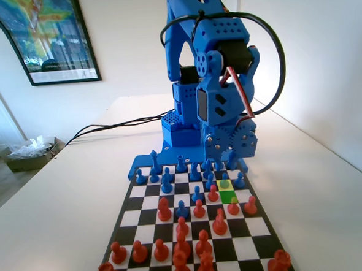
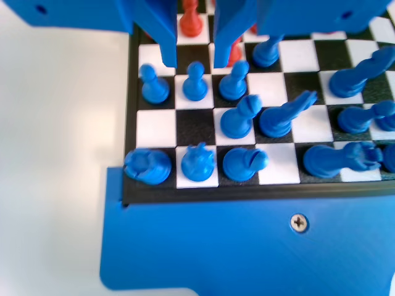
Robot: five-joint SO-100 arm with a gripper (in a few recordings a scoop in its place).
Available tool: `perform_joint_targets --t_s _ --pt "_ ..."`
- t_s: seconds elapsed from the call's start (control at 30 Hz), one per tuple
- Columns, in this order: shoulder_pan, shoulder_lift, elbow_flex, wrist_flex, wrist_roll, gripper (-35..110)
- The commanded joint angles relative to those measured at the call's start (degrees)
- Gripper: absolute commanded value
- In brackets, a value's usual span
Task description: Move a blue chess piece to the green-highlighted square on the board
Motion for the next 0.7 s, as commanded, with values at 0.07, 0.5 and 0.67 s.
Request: perform_joint_targets --t_s 0.07,0.5,0.67 --pt "-1.8 0.5 -0.9 -0.6 -0.6 9" --pt "-1.3 -2.5 -0.7 -2.3 -0.8 9" --pt "-1.0 -2.6 -0.7 -2.3 -0.9 9"
